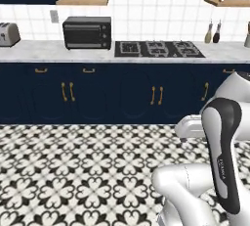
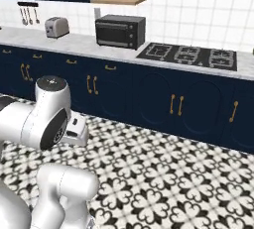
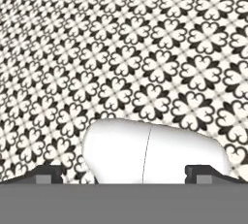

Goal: Navigate to the stove.

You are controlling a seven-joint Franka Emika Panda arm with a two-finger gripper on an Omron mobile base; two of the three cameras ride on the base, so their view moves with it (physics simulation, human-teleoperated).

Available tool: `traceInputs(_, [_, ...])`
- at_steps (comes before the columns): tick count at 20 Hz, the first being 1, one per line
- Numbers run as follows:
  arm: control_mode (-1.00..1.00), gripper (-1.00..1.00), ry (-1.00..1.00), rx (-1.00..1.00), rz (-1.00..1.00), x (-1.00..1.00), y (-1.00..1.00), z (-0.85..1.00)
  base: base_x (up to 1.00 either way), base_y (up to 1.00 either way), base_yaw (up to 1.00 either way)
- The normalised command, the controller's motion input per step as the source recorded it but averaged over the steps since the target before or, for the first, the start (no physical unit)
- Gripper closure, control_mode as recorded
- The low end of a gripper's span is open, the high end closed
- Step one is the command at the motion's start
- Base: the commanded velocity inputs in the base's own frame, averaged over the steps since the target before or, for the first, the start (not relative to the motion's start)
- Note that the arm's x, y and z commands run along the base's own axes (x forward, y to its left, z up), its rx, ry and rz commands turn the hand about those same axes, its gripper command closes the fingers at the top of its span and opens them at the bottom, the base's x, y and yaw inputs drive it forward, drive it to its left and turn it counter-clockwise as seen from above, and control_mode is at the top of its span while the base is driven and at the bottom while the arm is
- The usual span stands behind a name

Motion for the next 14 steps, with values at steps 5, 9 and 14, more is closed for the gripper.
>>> traceInputs(5, [1.00, -1.00, 0.00, 0.00, 0.00, 0.00, 0.00, 0.00, 1.00, 0.00, 0.00])
traceInputs(9, [1.00, -1.00, 0.00, 0.00, 0.00, 0.00, 0.00, 0.00, 1.00, -0.01, 0.00])
traceInputs(14, [1.00, -1.00, 0.00, 0.00, 0.00, 0.00, 0.00, 0.00, 1.00, -0.14, 0.00])
